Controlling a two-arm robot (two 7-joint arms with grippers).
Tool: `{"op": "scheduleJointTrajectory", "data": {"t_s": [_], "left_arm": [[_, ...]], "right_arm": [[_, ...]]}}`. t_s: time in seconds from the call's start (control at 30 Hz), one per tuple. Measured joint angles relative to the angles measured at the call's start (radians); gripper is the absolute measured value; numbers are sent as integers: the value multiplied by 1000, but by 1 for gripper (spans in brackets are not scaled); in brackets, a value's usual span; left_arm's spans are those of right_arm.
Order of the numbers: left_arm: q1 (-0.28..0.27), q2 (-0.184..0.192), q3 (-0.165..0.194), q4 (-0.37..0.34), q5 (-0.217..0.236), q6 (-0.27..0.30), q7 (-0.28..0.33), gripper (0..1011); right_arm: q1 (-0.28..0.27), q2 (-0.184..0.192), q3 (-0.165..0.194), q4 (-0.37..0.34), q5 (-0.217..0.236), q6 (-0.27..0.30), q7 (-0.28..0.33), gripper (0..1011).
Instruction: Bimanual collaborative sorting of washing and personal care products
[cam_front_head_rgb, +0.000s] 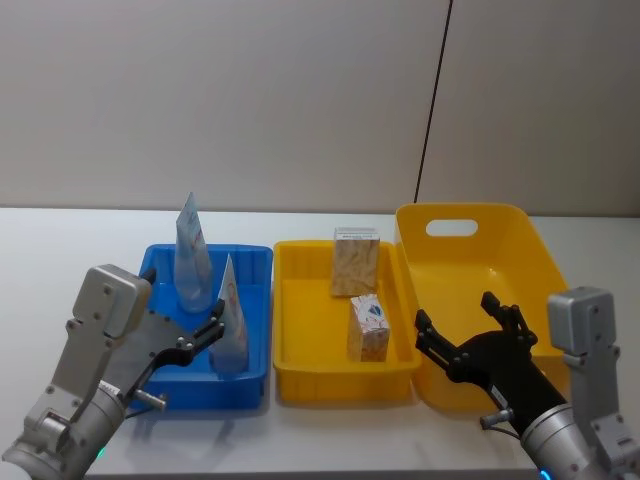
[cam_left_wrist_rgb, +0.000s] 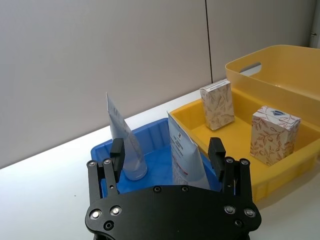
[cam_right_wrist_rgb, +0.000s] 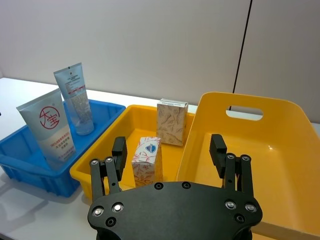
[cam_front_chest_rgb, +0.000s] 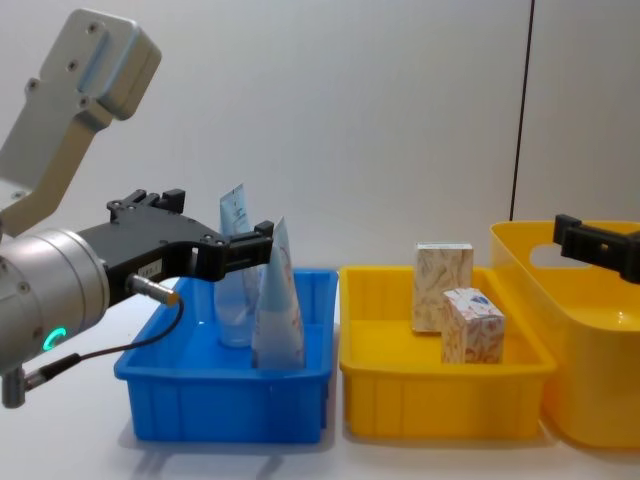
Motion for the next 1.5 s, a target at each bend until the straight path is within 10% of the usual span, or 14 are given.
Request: {"op": "scheduleJointTrajectory", "data": {"t_s": [1.5], "left_arm": [[0,0,0,0,0,0,0,1001]], "right_arm": [[0,0,0,0,0,0,0,1004]]}}
